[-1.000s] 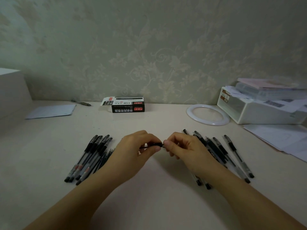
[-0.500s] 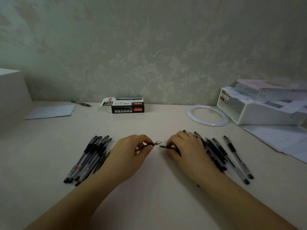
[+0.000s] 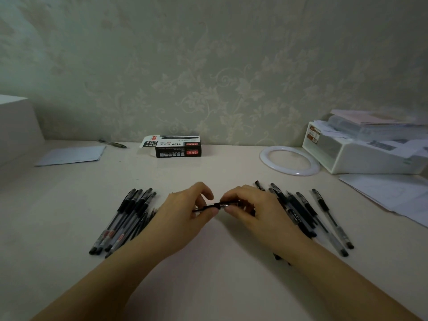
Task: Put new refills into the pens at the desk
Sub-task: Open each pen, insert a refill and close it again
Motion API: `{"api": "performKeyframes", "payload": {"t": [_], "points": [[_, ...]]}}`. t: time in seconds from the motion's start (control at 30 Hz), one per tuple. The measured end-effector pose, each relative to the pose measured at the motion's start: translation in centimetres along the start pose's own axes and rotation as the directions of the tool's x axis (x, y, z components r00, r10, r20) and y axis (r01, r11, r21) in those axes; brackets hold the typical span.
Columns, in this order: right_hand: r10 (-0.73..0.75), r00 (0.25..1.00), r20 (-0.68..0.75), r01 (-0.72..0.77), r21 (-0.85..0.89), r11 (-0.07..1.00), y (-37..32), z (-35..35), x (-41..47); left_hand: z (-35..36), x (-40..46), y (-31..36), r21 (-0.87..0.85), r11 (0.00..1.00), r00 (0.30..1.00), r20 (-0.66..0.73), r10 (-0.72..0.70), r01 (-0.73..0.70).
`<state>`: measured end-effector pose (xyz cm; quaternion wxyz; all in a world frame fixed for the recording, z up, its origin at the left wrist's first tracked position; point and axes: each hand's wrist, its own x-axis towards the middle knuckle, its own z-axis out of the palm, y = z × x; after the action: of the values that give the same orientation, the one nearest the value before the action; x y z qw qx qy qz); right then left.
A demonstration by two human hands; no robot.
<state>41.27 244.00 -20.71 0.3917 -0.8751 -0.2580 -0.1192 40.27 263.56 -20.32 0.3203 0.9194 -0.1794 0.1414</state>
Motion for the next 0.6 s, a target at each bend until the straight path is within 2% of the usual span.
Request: {"api": "performKeyframes", "payload": {"t": [0.27, 0.6], "points": [[0.092, 0.996, 0.017, -0.094, 0.246, 0.965, -0.2, -0.7, -0.2, -0.8, 0.0, 0.8, 0.083, 0.985, 0.989, -0.001, 0.151, -0.151], [0.098, 0.995, -0.017, -0.089, 0.289, 0.953, -0.5, -1.0, -0.2, -1.1, 0.0, 1.6, 0.115, 0.971, 0.975, -0.051, 0.218, -0.211]]}}
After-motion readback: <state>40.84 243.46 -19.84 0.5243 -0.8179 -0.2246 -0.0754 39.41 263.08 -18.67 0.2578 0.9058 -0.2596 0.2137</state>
